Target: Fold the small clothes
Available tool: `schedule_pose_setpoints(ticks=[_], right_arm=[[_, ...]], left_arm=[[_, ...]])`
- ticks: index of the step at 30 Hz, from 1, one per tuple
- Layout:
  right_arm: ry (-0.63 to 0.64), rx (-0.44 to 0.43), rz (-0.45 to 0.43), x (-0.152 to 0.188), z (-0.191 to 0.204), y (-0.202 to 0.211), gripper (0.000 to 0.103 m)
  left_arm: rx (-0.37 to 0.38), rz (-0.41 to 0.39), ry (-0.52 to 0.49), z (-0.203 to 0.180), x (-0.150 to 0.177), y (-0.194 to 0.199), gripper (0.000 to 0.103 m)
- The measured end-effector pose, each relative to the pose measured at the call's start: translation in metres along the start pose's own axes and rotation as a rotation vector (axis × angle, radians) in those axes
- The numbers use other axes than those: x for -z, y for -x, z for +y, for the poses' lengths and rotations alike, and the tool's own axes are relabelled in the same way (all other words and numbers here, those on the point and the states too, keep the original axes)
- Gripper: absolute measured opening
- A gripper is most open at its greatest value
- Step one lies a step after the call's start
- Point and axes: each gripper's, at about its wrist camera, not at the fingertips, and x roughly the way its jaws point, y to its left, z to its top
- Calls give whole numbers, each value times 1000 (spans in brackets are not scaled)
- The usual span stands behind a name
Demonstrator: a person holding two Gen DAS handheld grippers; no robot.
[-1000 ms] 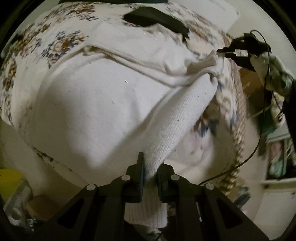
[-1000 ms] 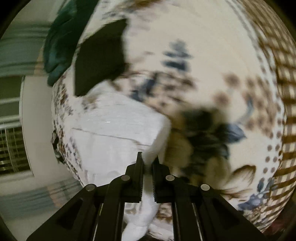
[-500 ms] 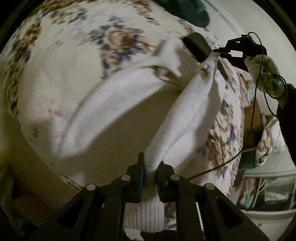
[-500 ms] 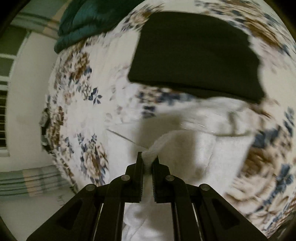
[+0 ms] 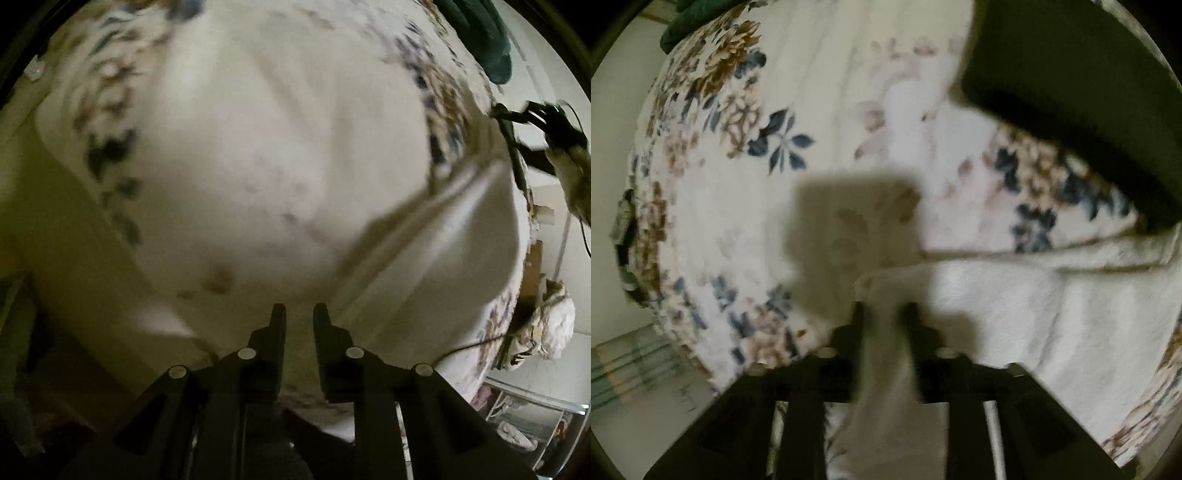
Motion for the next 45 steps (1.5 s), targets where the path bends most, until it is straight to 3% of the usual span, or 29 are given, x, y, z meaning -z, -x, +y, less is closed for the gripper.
schedule_pose_setpoints(ticks=[2,3,5,9,11,14,15,17,20,21,23,28,36,39,43,45], right_arm=[[-14,-29,10,10,-5,6,63],[-8,-41,0,17,-8,12,63],[10,-62,-19,38,-16,26,65],[3,-69,-51,102,-47,44,67],[-23,-42,-46,152,-70,41,67],[-98,-20,32,238,-104,9,67],[-131,-32,86,267,-113,-9,67],[-205,-76,188,322,-129,-48,67],[-285,-124,271,383,-144,-97,66],[-299,-145,276,397,-146,-108,47],[-305,-183,256,417,-145,-121,7],[-299,-120,167,442,-137,-110,3],[-251,-113,204,479,-120,-105,2],[-227,-97,201,480,-112,-114,2],[-210,-102,225,461,-111,-129,6],[-195,-143,223,453,-113,-120,16]], left_arm=[[17,3,-2,0,-3,5,29],[32,2,-9,-4,-4,7,43],[67,-11,-35,-17,-4,9,56],[81,29,-96,-46,-6,-11,56],[38,39,-146,-58,-3,-22,56],[-31,44,-214,-73,6,-35,52],[-56,39,-241,-76,11,-38,30],[-93,49,-271,-79,17,-41,6],[-128,28,-308,-84,25,-37,5],[-135,28,-318,-86,28,-34,4],[-144,20,-324,-92,30,-31,4],[-161,14,-319,-90,26,-20,4],[-212,30,-322,-67,29,-15,4],[-246,63,-297,-51,23,-33,4],[-216,75,-273,-50,11,-24,7],[-219,62,-292,-65,7,-10,10]])
